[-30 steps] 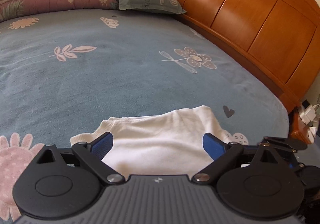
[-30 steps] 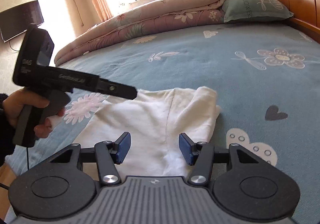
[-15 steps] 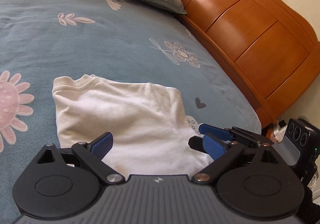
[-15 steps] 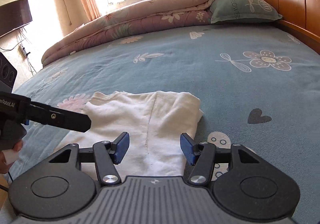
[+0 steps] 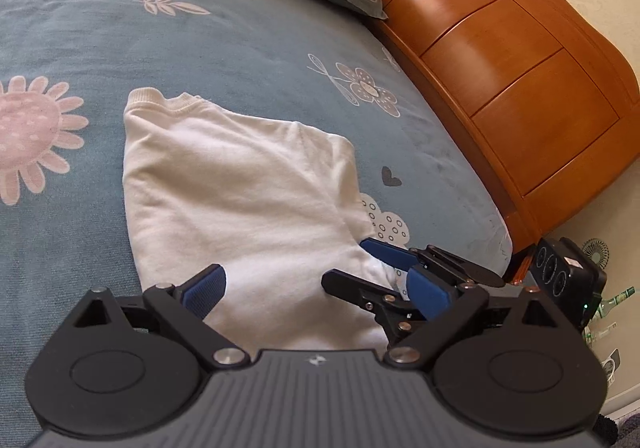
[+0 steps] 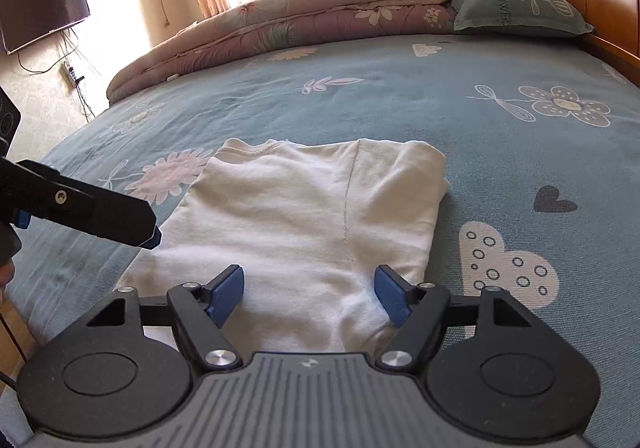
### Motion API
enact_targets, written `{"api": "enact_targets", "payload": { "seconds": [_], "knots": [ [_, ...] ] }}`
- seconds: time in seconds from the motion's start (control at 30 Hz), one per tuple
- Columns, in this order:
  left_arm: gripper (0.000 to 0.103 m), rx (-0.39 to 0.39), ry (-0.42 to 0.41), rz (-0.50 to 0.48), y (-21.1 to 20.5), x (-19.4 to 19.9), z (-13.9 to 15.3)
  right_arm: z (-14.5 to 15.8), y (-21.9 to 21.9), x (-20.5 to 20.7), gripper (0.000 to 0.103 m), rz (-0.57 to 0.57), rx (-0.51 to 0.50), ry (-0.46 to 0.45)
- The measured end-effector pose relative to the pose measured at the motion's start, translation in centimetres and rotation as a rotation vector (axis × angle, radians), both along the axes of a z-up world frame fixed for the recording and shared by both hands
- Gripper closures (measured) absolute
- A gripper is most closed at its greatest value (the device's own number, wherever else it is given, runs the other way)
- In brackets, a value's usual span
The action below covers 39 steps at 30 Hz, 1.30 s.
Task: Fold clothes
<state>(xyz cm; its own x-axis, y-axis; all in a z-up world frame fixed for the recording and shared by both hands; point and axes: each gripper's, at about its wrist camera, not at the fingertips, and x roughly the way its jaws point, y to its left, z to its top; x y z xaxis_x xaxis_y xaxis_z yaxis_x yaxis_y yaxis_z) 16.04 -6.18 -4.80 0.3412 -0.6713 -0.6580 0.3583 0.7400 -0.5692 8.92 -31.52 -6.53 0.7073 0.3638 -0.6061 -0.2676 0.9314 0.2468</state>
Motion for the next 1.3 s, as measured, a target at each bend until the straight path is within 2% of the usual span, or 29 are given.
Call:
{"api": "enact_targets", "payload": {
  "seconds": [0.1,0.27,0.4,0.5,0.73,0.77,0.83,0.9,1.0,1.1,1.2,1.3],
  "knots": [
    [0.006,-0.004,0.045,0.024,0.0,-0.2,-1.7,-0.1,0.2,-0.1,0.024,0.003,-0.005,-0.006],
    [0.006,-0.05,0.059,0.068,0.8,0.1,-1.1,-0.2,0.0,-0.2,0.022,0.009,0.01,-0.013],
    [0.006,-0.023,-0.007,0.094,0.6,1.7,0.7,-0.3,-0.2,-0.3,0.02,0.013,0.024,-0.024],
    [0.006,-0.049,-0.019,0.123,0.5,3.9,1.1,-0.5,0.0,-0.5,0.02,0.014,0.018,-0.036],
    [0.006,-0.014,0.004,0.124,-1.2,9.5,-1.5,-0.6,0.1,-0.7,0.02,0.02,0.004,-0.053],
    [0.006,-0.009,-0.022,0.124,-1.4,10.0,-1.3,-0.6,0.1,-0.8,0.02,0.02,0.003,-0.054],
    [0.006,0.061,-0.061,0.161,-1.8,11.0,-0.7,-0.6,0.2,-0.8,0.02,0.021,0.004,-0.056],
    [0.006,0.056,-0.063,0.166,-1.6,11.7,0.1,-0.7,0.2,-0.9,0.019,0.021,0.005,-0.06],
    [0.006,-0.004,-0.077,0.118,-1.5,10.7,1.7,-0.7,0.2,-0.9,0.018,0.022,0.008,-0.063],
    [0.005,-0.01,-0.062,0.056,-2.4,9.6,1.2,-0.7,0.5,-0.9,0.012,0.032,0.008,-0.068],
    [0.006,0.047,-0.011,0.061,-3.1,10.1,-1.4,-0.8,1.2,-1.0,0.01,0.042,-0.037,-0.074],
    [0.006,0.064,-0.043,0.064,-3.6,10.0,-1.4,-0.8,1.8,-1.1,0.009,0.048,-0.084,-0.078]
  ]
}}
